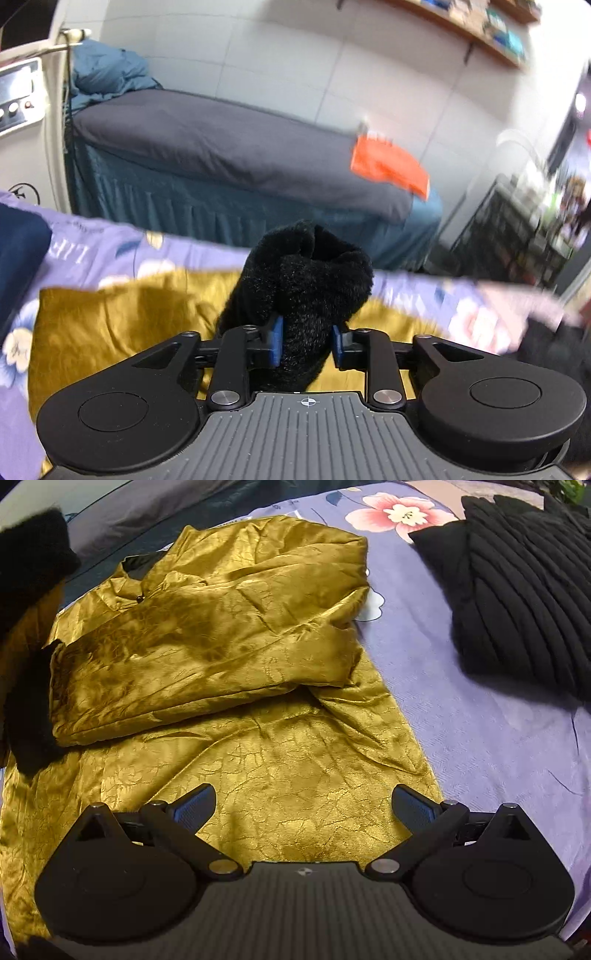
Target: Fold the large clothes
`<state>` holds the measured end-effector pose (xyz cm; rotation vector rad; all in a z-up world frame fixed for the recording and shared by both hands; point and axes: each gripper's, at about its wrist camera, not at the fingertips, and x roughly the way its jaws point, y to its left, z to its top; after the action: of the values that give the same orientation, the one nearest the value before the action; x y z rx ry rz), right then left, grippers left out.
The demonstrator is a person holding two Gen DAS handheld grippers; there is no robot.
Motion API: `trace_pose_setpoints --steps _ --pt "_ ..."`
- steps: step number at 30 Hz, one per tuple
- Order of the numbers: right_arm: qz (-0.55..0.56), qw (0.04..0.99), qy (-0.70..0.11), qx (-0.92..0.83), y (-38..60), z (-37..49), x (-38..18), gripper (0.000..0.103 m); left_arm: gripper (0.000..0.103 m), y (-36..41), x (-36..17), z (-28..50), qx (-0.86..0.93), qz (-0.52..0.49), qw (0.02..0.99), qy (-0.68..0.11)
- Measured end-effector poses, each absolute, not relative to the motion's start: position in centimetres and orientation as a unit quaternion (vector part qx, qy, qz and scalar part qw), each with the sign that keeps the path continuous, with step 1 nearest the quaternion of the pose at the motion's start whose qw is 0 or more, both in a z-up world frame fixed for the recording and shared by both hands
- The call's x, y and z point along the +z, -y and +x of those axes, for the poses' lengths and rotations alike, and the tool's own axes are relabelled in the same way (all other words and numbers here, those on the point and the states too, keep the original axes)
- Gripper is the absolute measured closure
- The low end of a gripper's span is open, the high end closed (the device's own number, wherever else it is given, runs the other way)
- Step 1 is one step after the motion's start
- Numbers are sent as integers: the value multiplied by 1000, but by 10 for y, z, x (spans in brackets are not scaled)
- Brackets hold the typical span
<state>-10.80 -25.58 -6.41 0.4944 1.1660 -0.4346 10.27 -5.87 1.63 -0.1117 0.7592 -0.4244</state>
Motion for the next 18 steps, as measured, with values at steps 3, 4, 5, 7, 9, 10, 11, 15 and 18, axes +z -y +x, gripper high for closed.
trace_pose_setpoints --steps 3,4,5,7,9,10,11,15,18 --pt "230 784 -542 -198 258 -104 -64 2 5 75 -11 85 -226 -6 887 -403" --pt "226 785 -542 -196 259 -102 -63 2 0 78 -19 79 -234 2 880 -413" --pt "222 787 -541 -193 259 -101 -62 2 0 77 -23 74 -243 3 874 -421" --pt "215 793 -539 -185 258 -97 -60 2 0 74 -29 66 -255 -7 869 -424" --pt "211 798 -536 -177 258 -92 -58 2 0 69 -32 60 -252 -17 864 -436" --pt "211 802 -532 -172 257 -89 -56 2 0 65 -34 58 -253 -23 859 -444" --pt "214 805 -527 -168 257 -87 -54 2 0 62 -36 56 -255 -29 855 -451" --pt "226 822 -499 -151 255 -74 -40 2 0 42 -38 40 -237 -25 854 -462" --pt "226 834 -485 -136 250 -58 -31 2 0 20 -43 31 -205 -28 854 -477"
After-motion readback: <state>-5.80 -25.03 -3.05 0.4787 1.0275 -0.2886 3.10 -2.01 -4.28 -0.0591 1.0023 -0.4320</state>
